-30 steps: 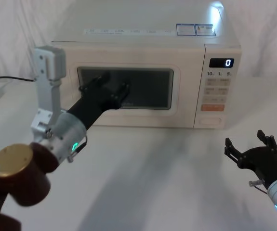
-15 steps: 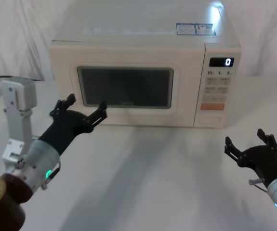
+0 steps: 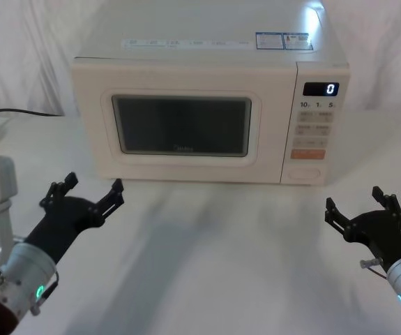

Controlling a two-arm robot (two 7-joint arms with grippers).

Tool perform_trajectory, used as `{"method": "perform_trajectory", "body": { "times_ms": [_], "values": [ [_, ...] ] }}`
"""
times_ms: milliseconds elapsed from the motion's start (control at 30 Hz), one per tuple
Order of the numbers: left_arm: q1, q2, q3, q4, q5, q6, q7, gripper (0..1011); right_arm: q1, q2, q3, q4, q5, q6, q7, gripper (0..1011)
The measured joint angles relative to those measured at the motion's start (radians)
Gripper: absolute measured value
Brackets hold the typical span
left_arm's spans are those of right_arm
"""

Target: Press the button to open the microwave door with one hand; close the microwave door with the other hand.

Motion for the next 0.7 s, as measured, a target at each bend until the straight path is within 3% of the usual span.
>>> {"method": "perform_trajectory", "body": {
  "times_ms": [700],
  "values": [
    [0.093, -0.016, -0.048, 0.014, 0.001, -0.034, 0.021, 1001, 0.0, 0.0, 0.0, 0.0, 0.0, 0.0, 0.0, 1002]
  ]
}}
